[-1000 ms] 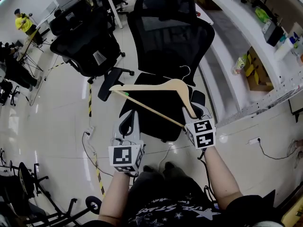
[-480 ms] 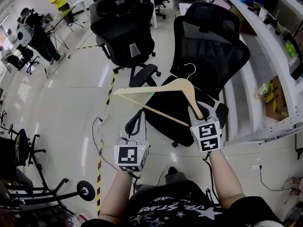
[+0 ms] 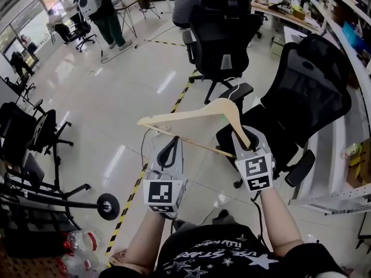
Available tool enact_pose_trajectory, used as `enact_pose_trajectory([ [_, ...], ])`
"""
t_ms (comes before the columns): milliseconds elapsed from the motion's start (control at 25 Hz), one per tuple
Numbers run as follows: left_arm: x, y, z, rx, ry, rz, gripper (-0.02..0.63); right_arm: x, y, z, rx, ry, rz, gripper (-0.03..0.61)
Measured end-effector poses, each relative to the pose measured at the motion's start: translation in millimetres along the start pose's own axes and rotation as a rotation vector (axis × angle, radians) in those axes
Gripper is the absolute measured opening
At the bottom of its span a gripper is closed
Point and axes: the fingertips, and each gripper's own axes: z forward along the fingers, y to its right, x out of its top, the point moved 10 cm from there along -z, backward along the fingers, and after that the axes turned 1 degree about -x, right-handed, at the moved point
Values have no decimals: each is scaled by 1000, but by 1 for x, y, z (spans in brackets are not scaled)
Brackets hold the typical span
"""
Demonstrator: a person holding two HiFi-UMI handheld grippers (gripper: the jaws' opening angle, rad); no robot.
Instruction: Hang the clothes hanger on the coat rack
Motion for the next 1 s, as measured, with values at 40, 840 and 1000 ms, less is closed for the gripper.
enact_pose_trajectory([
  [40, 2, -10, -10, 27, -2, -5, 5, 8, -12, 7, 31, 16, -15, 97],
  [840, 19, -144, -204, 584, 31, 50, 5, 147, -240, 75, 541, 374, -318, 97],
  [1000, 15, -160, -247, 679, 35, 55, 5, 162, -295, 72, 630, 425, -360, 97],
])
